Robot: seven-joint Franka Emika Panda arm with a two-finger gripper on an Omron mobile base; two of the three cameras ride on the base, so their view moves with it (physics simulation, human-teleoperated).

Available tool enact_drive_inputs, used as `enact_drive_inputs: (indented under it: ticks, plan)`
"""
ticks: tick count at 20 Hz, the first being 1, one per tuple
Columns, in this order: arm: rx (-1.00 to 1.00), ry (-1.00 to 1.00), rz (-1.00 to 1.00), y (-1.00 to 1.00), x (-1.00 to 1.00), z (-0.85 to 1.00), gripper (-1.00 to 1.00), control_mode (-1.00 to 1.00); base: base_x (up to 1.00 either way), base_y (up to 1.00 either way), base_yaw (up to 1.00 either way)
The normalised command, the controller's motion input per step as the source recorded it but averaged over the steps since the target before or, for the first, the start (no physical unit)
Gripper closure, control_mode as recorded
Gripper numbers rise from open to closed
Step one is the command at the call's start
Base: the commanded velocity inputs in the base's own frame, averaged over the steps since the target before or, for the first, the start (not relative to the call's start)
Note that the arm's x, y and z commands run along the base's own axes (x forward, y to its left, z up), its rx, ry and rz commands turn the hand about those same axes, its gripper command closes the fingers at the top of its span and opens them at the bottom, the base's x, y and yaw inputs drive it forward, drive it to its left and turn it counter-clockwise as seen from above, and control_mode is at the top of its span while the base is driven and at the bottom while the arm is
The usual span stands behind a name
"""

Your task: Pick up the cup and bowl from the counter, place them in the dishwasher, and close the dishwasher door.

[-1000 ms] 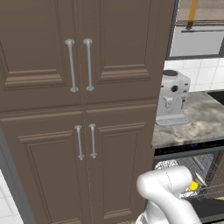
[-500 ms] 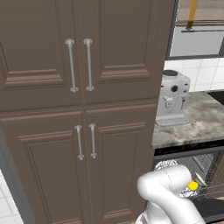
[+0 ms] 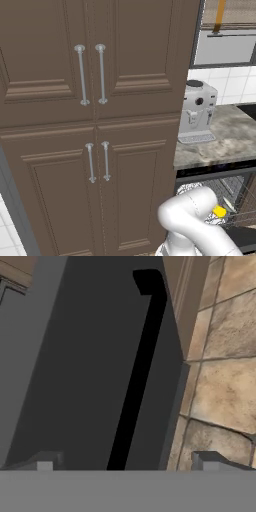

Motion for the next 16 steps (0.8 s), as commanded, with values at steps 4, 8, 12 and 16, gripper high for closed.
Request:
enact_drive_inputs:
  ticks: [4,8,12,16]
  plan:
    - [0.01,0.0,0.07,-0.32,-0.06,-0.81,-1.0,-1.0,0.0,0.0,0.0]
    - [0.0,-0.01,0.03,-0.22,0.0,-0.57,-1.0,-1.0,0.0,0.0,0.0]
    - [0.03,-0.1,0.01,-0.18,0.0,-0.35,-1.0,-1.0,0.0,0.0,0.0]
    - [0.05,-0.28,0.01,-0.14,0.11,-0.09,-1.0,-1.0,0.0,0.0,0.0]
